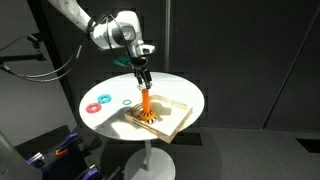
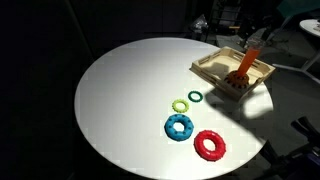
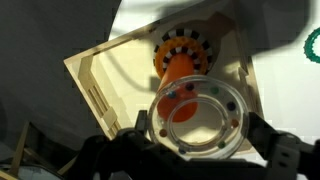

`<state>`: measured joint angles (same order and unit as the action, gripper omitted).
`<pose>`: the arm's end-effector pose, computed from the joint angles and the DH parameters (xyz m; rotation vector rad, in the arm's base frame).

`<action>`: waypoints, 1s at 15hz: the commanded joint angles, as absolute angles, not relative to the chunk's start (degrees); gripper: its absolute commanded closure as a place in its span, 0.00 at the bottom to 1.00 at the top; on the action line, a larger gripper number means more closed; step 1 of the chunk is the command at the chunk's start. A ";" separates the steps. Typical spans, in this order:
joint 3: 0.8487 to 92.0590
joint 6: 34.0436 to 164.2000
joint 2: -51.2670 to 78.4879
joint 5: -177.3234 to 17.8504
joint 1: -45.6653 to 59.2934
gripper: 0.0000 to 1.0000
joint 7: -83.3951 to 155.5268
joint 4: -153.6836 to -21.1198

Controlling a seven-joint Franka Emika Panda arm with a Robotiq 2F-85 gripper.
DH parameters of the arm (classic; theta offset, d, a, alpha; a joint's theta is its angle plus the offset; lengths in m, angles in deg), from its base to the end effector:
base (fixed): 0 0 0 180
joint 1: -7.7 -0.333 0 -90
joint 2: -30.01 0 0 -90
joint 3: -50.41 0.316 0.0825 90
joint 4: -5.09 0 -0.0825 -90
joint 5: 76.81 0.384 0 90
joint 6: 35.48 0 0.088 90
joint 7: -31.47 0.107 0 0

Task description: Pick up the ring holder and put it in the tray, pick up the clear ring and put it on the ring holder

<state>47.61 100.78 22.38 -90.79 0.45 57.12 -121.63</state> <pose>0.5463 0.0402 0.3221 2.9619 -0.2905 0.1161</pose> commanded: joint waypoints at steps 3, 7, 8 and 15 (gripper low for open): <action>48.36 99.40 23.50 -90.47 1.99 0.30 56.64 -123.80; 48.38 98.47 24.08 -90.13 2.37 0.30 56.51 -124.63; 48.40 98.09 24.44 -89.98 2.48 0.30 56.38 -124.89; 48.28 99.54 26.07 -90.49 3.32 0.30 56.56 -128.90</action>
<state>47.62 98.87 23.67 -90.69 2.24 57.12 -126.22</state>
